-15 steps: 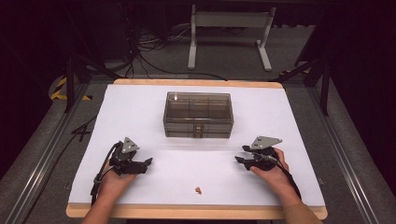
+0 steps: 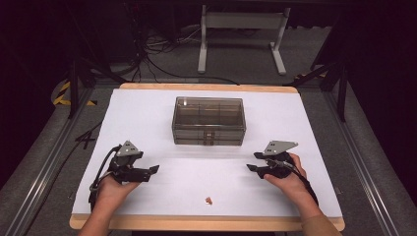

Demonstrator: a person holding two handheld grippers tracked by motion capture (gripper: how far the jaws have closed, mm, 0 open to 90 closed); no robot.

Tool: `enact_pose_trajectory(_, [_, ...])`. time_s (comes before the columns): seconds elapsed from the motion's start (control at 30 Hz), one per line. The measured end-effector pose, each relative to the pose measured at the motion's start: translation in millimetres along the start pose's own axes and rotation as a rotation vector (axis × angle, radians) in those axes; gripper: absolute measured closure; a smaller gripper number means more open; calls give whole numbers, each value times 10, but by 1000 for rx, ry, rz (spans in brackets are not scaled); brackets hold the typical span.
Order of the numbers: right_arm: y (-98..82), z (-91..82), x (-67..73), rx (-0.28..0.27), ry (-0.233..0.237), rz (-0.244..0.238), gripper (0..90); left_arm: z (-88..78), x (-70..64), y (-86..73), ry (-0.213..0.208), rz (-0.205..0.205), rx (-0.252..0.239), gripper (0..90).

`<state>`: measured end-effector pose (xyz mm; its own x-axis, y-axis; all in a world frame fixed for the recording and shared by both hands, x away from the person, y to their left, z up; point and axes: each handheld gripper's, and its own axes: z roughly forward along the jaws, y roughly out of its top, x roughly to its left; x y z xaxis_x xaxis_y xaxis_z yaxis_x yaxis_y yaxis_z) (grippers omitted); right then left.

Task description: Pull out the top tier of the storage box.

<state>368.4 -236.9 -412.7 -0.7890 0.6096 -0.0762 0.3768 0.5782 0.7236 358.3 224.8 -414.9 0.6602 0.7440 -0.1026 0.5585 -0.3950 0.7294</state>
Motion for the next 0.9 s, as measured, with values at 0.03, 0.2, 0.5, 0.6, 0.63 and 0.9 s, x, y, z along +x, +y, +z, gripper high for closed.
enact_pose_trajectory(0.03, [13, -8, 5, 2, 7, 0, 460, -18, -1, 6, 2, 1, -3, 192])
enact_pose_trajectory(0.2, [128, -68, 41, 31, 44, -40, 450, -29, 4, 25, -16, -3, -2, 196])
enact_pose_trajectory(0.5, [306, -108, 14, 28, 60, -67, 424, -58, -9, 32, -20, 4, 0, 195])
enact_pose_trajectory(0.6, [393, -94, 19, 30, 82, -75, 421, -68, -3, 37, -21, 1, -1, 195])
enact_pose_trajectory(0.63, [416, -86, 19, 27, 93, -81, 426, -68, -2, 37, -21, -1, -4, 195])
enact_pose_trajectory(0.9, [586, 36, 76, 7, 144, -124, 462, -100, 13, 45, -17, 6, -12, 192])
